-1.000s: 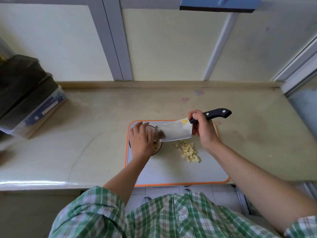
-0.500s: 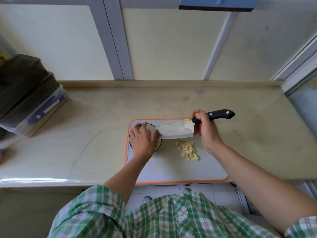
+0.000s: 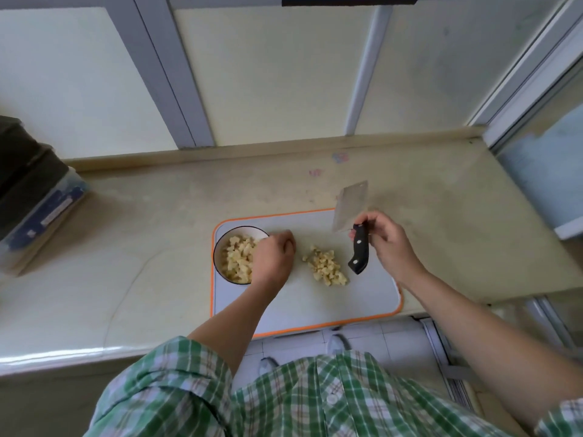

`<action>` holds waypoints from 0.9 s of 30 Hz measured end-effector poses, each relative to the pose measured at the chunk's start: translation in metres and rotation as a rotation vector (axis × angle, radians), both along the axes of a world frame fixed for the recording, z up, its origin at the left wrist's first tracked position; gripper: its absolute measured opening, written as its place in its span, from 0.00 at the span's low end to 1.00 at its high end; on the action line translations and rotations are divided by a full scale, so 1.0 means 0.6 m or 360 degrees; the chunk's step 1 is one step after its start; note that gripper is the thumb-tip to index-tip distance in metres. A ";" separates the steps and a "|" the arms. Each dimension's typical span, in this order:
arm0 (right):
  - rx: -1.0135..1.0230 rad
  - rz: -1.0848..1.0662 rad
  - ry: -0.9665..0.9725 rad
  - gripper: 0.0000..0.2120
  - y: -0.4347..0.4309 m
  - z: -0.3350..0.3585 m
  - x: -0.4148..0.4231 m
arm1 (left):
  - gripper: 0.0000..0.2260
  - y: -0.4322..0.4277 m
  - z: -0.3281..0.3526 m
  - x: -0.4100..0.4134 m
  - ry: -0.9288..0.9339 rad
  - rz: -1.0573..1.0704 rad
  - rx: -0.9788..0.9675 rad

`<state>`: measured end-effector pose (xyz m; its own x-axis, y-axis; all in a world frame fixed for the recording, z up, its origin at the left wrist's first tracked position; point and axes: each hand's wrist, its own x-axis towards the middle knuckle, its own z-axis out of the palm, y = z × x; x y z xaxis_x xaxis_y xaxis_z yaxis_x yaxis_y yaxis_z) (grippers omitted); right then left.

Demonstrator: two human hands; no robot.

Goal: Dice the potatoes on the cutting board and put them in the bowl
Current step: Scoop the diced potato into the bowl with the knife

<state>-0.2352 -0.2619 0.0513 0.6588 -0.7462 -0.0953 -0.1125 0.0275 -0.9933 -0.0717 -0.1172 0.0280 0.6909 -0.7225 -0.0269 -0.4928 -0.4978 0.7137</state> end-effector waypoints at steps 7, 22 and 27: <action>0.0176 -0.0191 0.0247 0.08 0.015 -0.057 -0.087 | 0.08 -0.035 -0.079 -0.048 0.0125 -0.0168 0.0132; -0.0028 -0.0318 0.0686 0.18 0.086 -0.165 -0.158 | 0.27 -0.022 -0.165 -0.057 0.0269 -0.0113 0.0039; -0.0186 -0.0212 0.0825 0.17 0.108 -0.168 -0.109 | 0.27 -0.035 -0.171 -0.065 0.0370 -0.0130 -0.0055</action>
<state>-0.3008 -0.1974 -0.0494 0.4469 -0.8449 -0.2939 -0.5910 -0.0322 -0.8060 -0.1110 -0.1383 -0.0749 0.6081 -0.7790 -0.1529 -0.3508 -0.4365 0.8285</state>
